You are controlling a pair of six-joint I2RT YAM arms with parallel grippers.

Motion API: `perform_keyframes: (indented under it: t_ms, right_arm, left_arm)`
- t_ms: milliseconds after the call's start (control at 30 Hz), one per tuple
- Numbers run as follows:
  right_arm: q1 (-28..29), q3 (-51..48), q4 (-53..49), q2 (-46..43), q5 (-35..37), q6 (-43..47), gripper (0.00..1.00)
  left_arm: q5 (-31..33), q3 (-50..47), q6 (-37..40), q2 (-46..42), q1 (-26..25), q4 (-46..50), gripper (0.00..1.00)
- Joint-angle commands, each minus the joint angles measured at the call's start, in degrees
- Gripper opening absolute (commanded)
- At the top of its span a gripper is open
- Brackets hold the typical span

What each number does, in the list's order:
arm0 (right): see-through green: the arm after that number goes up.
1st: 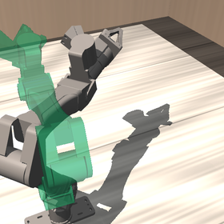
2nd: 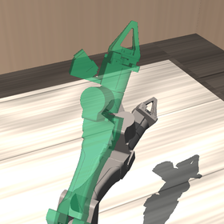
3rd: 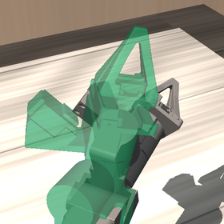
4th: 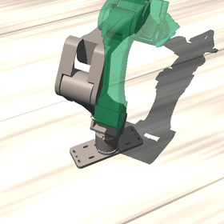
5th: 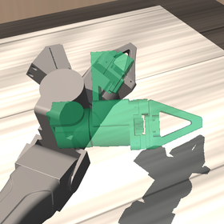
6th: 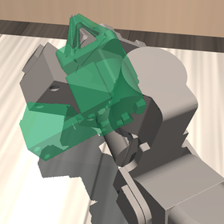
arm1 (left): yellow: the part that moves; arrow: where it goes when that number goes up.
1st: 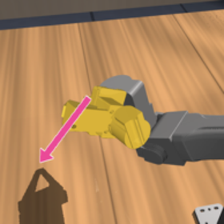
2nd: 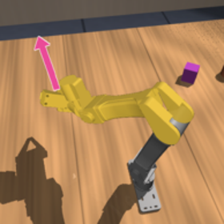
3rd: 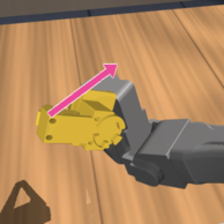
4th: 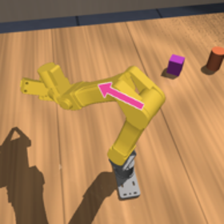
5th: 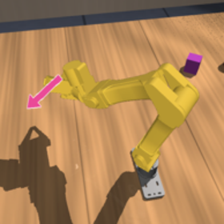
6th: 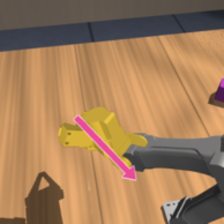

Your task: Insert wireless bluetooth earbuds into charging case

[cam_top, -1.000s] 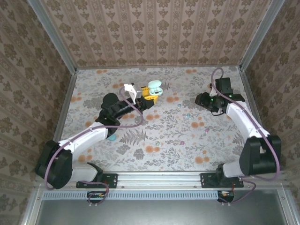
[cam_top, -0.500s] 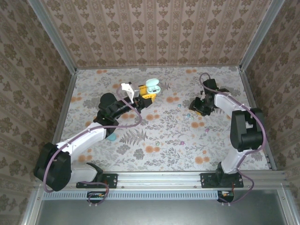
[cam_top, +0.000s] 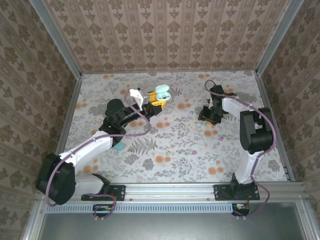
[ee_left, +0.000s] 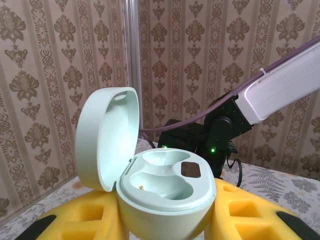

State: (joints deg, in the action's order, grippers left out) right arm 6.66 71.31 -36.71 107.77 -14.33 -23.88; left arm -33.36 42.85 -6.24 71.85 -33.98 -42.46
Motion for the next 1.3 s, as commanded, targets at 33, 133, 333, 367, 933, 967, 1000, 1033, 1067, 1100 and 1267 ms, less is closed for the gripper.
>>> perform_keyframes:
  t_ms: [33, 133, 333, 367, 933, 967, 1000, 1033, 1067, 1100, 1267]
  right_arm:
    - [0.55, 1.19, -3.15, 1.23, -0.94, 3.1, 0.43]
    - [0.79, 1.29, -3.9, 1.58, -1.56, 3.49, 0.43]
    - [2.36, 0.47, -4.36, 0.77, -5.79, 5.57, 0.43]
    - [2.6, 0.59, -4.63, 0.74, -6.43, 5.76, 0.43]
    - [7.95, 0.44, -6.34, -0.77, -11.37, 5.09, 0.44]
    - [8.15, 0.6, -6.14, -0.73, -11.65, 4.87, 0.44]
    - [8.36, 0.94, -6.54, -0.58, -12.06, 4.72, 0.44]
    - [8.51, 1.56, -7.39, -0.66, -11.98, 4.84, 0.44]
    - [8.73, 1.93, -7.75, -0.99, -10.99, 4.9, 0.44]
    - [8.75, 2.22, -7.99, -1.33, -9.67, 5.04, 0.43]
    - [8.88, 5.04, -9.76, -1.6, -3.95, 7.47, 0.42]
  left_arm:
    - [-0.55, 1.77, 1.24, -1.45, 0.49, -0.18, 0.34]
    - [-0.6, 1.8, 1.4, -1.46, 0.52, -0.07, 0.34]
    - [-0.41, 1.71, 1.67, -1.61, 0.5, 0.36, 0.34]
    - [-0.38, 1.75, 1.76, -1.63, 0.55, 0.44, 0.34]
    - [-0.35, 1.95, 2.11, -1.1, 0.75, 0.97, 0.34]
    - [-0.34, 2.0, 2.1, -1.1, 0.81, 0.97, 0.34]
    - [-0.34, 2.06, 2.17, -1.02, 0.84, 0.97, 0.34]
    - [-0.3, 2.04, 2.13, -1.01, 0.84, 0.97, 0.34]
    - [-0.29, 2.08, 2.17, -0.97, 0.84, 1.04, 0.34]
    - [-0.27, 2.13, 2.25, -1.1, 0.92, 1.21, 0.34]
    - [0.1, 1.89, 2.54, -1.67, 1.02, 1.8, 0.34]
